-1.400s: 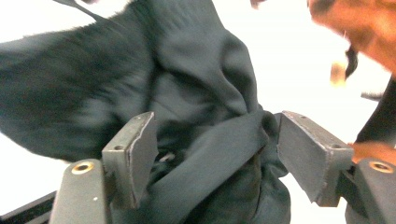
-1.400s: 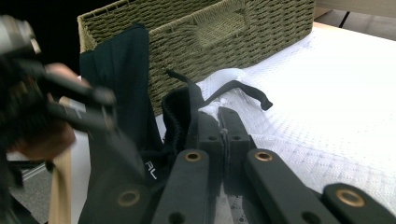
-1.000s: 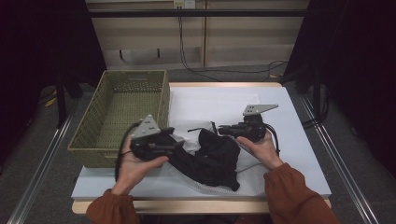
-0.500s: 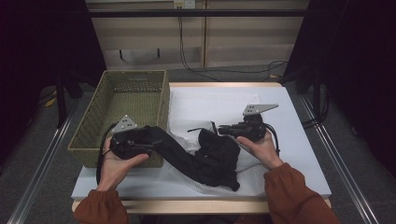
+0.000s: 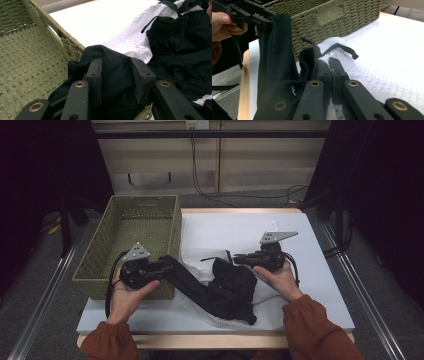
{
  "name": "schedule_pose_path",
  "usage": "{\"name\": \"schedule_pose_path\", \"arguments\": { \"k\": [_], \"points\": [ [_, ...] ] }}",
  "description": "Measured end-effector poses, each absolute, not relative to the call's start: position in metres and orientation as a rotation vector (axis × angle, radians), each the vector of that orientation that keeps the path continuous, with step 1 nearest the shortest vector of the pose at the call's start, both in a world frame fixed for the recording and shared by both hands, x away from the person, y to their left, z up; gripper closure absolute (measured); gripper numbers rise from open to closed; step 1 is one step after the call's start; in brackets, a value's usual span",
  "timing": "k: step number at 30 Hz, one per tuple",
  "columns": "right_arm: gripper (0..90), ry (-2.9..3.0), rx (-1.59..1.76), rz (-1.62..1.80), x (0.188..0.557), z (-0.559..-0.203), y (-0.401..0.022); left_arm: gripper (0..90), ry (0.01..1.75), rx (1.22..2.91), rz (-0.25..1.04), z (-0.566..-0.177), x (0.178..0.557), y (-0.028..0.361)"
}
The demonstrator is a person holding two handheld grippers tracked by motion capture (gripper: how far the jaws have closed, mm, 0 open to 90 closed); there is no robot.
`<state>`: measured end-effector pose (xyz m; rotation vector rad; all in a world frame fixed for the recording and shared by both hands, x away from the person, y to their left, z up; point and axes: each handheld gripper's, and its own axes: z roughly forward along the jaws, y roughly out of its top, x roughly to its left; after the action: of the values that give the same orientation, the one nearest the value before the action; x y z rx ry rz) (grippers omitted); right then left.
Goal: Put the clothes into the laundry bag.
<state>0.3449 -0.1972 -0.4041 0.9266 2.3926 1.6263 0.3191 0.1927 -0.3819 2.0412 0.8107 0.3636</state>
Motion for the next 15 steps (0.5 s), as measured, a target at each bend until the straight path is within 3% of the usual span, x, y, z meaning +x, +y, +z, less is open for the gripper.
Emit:
{"name": "schedule_pose_path", "arguments": {
  "k": [5, 8, 12, 15],
  "points": [
    [89.1, 2.392, 0.932, 1.626, 0.345, -0.405, -0.198, 73.9, 0.818, 1.999, 0.367, -0.382, 0.32, 0.197],
    [89.1, 2.391, 0.935, 1.625, 0.346, -0.405, -0.198, 83.7, 0.796, 1.979, 0.357, -0.378, 0.319, 0.199],
    [89.1, 2.395, 0.929, 1.623, 0.346, -0.405, -0.197, 85.2, 0.716, 1.997, 0.388, -0.371, 0.312, 0.191],
    [89.2, 2.396, 0.927, 1.624, 0.346, -0.405, -0.197, 85.3, 0.685, 1.945, 0.343, -0.363, 0.309, 0.185]
  ]
}}
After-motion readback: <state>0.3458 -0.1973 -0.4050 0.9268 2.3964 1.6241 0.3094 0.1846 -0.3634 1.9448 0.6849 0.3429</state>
